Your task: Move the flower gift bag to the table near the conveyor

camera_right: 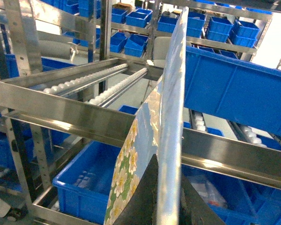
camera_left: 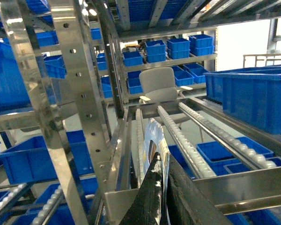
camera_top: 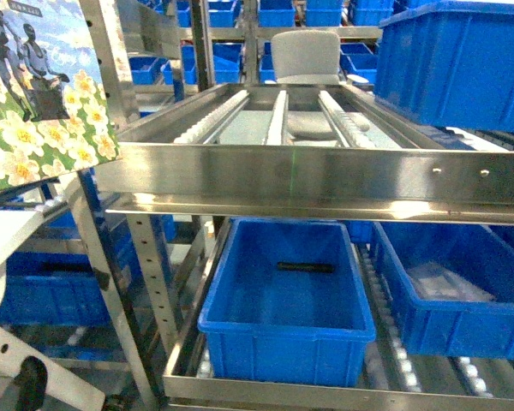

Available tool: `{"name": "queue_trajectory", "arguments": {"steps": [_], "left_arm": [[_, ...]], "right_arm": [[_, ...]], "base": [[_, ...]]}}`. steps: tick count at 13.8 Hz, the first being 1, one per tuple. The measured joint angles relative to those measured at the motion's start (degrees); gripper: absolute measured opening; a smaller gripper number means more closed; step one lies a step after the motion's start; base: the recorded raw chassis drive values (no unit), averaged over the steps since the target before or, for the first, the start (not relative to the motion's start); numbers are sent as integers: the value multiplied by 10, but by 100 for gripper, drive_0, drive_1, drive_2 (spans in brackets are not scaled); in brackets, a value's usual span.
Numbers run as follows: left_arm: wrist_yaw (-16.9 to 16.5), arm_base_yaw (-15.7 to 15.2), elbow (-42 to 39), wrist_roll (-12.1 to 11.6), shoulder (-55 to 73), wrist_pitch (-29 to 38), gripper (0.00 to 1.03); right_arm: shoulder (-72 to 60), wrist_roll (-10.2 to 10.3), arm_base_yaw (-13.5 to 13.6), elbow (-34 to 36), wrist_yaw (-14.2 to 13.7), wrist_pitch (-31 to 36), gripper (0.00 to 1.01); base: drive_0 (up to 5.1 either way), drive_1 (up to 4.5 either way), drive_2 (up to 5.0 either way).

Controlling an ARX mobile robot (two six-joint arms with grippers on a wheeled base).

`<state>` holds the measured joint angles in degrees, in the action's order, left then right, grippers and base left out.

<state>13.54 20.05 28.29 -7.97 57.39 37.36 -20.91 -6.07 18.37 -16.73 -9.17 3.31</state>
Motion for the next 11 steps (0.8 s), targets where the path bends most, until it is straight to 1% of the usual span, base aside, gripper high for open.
{"name": "queue_trajectory", "arguments": {"steps": [5, 8, 11], "left_arm": [[0, 0, 0, 0, 0, 0, 2], [0, 0, 0, 0, 0, -1, 2], [0, 0, 0, 0, 0, 0, 2]], "right_arm": [[0, 0, 0, 0, 0, 0, 2], [-1, 0, 0, 0, 0, -1, 2], [0, 0, 0, 0, 0, -1, 2]], "base": [[-491, 228, 267], [-452, 57, 403], [-406, -27, 454]]}}
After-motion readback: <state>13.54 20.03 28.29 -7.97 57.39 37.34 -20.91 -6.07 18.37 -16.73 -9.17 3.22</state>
